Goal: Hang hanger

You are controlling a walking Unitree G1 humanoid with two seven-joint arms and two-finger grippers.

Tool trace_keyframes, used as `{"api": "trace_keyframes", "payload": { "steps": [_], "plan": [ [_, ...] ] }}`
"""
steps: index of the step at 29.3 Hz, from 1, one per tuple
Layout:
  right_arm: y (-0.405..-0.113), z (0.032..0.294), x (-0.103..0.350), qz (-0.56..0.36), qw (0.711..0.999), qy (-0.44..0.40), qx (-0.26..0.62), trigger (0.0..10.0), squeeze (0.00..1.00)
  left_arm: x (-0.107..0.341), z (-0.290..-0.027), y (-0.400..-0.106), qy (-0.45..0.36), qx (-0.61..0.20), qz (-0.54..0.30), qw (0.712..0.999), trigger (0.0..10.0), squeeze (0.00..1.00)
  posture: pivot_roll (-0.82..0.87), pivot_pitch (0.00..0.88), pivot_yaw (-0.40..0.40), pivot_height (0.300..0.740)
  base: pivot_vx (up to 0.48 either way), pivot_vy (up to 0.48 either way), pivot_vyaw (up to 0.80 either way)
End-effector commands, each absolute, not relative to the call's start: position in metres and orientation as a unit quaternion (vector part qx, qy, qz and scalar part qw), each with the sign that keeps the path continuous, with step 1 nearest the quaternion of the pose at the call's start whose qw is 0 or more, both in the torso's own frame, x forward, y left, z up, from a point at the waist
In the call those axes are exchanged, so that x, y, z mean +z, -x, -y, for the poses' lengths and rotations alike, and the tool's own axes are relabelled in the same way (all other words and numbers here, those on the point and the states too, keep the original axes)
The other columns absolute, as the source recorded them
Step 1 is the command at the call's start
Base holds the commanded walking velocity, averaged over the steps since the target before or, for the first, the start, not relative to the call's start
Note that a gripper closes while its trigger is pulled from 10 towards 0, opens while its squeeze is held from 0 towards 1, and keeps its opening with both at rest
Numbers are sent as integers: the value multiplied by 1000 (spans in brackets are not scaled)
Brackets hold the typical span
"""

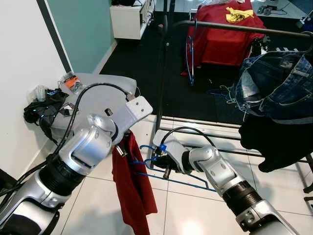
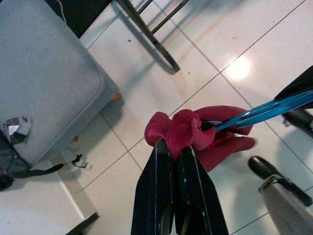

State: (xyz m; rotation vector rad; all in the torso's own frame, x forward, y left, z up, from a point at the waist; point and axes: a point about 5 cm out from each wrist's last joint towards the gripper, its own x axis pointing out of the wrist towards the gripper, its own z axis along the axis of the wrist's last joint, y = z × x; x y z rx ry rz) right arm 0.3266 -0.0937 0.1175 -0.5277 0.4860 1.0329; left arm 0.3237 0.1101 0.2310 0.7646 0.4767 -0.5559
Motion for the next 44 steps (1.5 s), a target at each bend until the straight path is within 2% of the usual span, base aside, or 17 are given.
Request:
{"api": "trace_keyframes", "payload": {
  "steps": [1,6,12,16,21,27,32,33,34,36,37,38,39,40,42,43,44],
  "plan": [
    [-323,92,111,-231,806,248,486,10000,0,235,-108,-322,-366,-272,-220,862,10000,0,6,136,8,740,0,0,0],
    [-328,88,118,-220,810,247,484,10000,0,234,-104,-318,-364,-286,-224,858,10000,0,2,130,8,740,0,0,0],
    [-328,88,108,-233,808,247,482,10000,0,243,-98,-314,-333,-303,-222,865,10000,0,6,126,6,740,0,0,0],
    [-323,89,94,-258,800,239,486,10000,0,257,-95,-312,-284,-320,-217,877,10000,0,11,128,5,740,0,0,0],
    [-313,95,80,-282,787,243,492,10000,0,256,-103,-320,-302,-290,-212,883,10000,0,9,133,11,740,0,0,0],
    [-309,111,77,-293,796,233,475,10000,0,248,-117,-327,-341,-247,-217,881,10000,0,-1,137,17,740,0,0,0],
    [-312,146,75,-310,825,218,420,10000,0,249,-126,-329,-345,-233,-221,882,10000,0,-6,144,17,740,0,0,0],
    [-312,146,75,-310,825,218,420,10000,0,249,-126,-329,-345,-233,-221,882,10000,0,-6,144,17,740,0,0,0],
    [-315,156,76,-313,838,209,395,10000,0,251,-127,-329,-346,-233,-219,882,10000,0,-5,145,17,740,0,0,0],
    [-315,156,76,-313,838,209,395,10000,0,251,-127,-329,-346,-233,-219,882,10000,0,-5,145,17,740,0,0,0],
    [-320,165,79,-307,859,190,364,10000,0,252,-127,-327,-347,-238,-216,881,10000,0,-3,148,15,740,0,0,0],
    [-320,165,79,-307,859,190,364,10000,0,252,-127,-327,-347,-238,-216,881,10000,0,-3,148,15,740,0,0,0],
    [-331,172,89,-279,899,129,312,10000,0,249,-127,-323,-349,-247,-216,878,10000,0,-1,148,13,740,0,0,0],
    [-331,172,89,-279,899,129,312,10000,0,249,-127,-323,-349,-247,-216,878,10000,0,-1,148,13,740,0,0,0],
    [-348,179,106,-225,951,-27,211,10000,0,240,-130,-317,-358,-245,-215,875,10000,0,-3,139,16,740,0,0,0],
    [-348,179,106,-225,951,-27,211,10000,0,240,-130,-317,-358,-245,-215,875,10000,0,-3,139,16,740,0,0,0],
    [-352,178,109,-210,956,-118,170,10000,0,238,-133,-318,-362,-231,-212,878,10000,0,3,131,13,740,0,0,0]
  ]
}}
